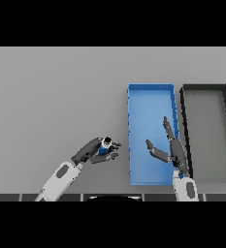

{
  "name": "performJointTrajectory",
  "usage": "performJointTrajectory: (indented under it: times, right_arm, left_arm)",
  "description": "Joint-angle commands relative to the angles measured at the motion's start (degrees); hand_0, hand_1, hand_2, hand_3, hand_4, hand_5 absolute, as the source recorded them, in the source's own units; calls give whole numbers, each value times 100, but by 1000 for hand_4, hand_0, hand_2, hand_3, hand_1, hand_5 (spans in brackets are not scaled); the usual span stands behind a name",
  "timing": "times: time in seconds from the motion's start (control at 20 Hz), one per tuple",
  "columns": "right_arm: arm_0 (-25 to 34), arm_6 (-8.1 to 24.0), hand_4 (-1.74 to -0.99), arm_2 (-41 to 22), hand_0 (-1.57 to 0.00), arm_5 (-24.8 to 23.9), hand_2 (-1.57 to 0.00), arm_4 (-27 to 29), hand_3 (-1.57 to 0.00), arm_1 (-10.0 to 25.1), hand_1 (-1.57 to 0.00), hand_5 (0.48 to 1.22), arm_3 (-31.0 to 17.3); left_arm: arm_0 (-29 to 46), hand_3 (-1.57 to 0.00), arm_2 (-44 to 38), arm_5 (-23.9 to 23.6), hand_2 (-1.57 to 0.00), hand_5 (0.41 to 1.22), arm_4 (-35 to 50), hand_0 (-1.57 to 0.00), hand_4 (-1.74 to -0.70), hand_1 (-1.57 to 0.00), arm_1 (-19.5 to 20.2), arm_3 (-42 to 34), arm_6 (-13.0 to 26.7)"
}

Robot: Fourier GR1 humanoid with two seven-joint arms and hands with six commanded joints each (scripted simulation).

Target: Pick up the blue pipe and place it into the blue bin.

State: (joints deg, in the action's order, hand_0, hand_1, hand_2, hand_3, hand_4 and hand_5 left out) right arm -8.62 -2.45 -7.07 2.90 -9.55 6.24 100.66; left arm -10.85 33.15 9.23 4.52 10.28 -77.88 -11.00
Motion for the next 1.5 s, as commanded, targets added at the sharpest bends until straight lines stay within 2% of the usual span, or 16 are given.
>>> performJointTrajectory:
  times: [0.0,0.05,0.2,0.3,0.5,0.55,0.6,0.75,0.9,1.0,1.1,1.2,1.25,1.35,1.45]
  right_arm:
    - [-5,17,-1189,-1,1,-3,1,-32,1,15,1,601,-44]
    - [-56,-51,-1189,-3,1,17,1,-22,1,19,1,603,-59]
    - [23,-53,-1183,-20,1,-23,1,-93,1,1,1,606,-118]
    - [-32,-39,-1172,5,1,-40,1,-103,1,56,1,603,14]
    - [-120,-142,-1144,-4,1,-30,1,-112,1,61,1,601,35]
    - [-15,-103,-1141,35,1,-51,1,-96,1,68,1,603,8]
    - [-137,-237,-1136,39,1,-32,1,-81,1,104,1,604,100]
    - [24,-142,-1127,-6,1,-26,1,-144,1,76,1,605,-34]
    - [268,-68,-1178,88,1,195,1,43,1,240,1,605,-187]
    - [334,-77,-1176,138,1,382,1,208,1,341,1,605,-257]
    - [458,-355,-1196,229,1,755,1,706,1,402,1,622,-210]
    - [626,-272,-1212,323,1,1445,1,1644,1,583,1,589,14]
    - [698,-158,-1231,330,1,1741,1,1993,1,800,1,572,249]
    - [956,353,-1282,294,1,2171,1,2637,1,1200,1,537,593]
    - [1245,857,-1314,97,1,2428,1,3014,1,1459,1,500,903]
  left_arm:
    - [-32,-1382,-34,-66,-1459,1172,24,-1428,-1692,-1451,9,-153,27]
    - [37,-1406,-34,-107,-1481,1182,83,-1456,-1702,-1475,-19,-296,-75]
    - [-122,-1446,-53,-166,-1525,1201,172,-1512,-1721,-1522,-96,-615,-28]
    - [-145,-1461,14,-135,-1542,1208,247,-1533,-1728,-1540,-123,-931,40]
    - [-282,-1486,98,-167,-1559,1216,268,-1556,-1736,-1558,-109,-1335,567]
    - [-306,-1490,130,-155,-1561,1217,238,-1559,-1737,-1561,-127,-1310,630]
    - [-291,-1493,171,-166,-1563,1218,224,-1561,-1738,-1563,-140,-1387,733]
    - [-360,-1496,157,-165,-1567,1219,187,-1566,-1739,-1567,-98,-1428,883]
    - [-318,-1495,154,-156,-1569,1219,155,-1568,-1740,-1569,-83,-1394,923]
    - [-275,-1495,170,-134,-1570,1219,129,-1569,-1740,-1570,-69,-1363,884]
    - [-286,-1495,190,-156,-1570,1220,68,-1570,-1741,-1570,-106,-1326,857]
    - [-281,-1497,177,-144,-1570,1220,108,-1570,-1741,-1570,-80,-1420,891]
    - [-321,-1496,169,-152,-1571,1220,91,-1570,-1741,-1571,-84,-1420,918]
    - [-359,-1494,160,-114,-1571,1221,120,-1571,-1741,-1571,-94,-1360,946]
    - [-391,-1491,200,-157,-1571,1221,92,-1571,-1741,-1571,-141,-1363,926]
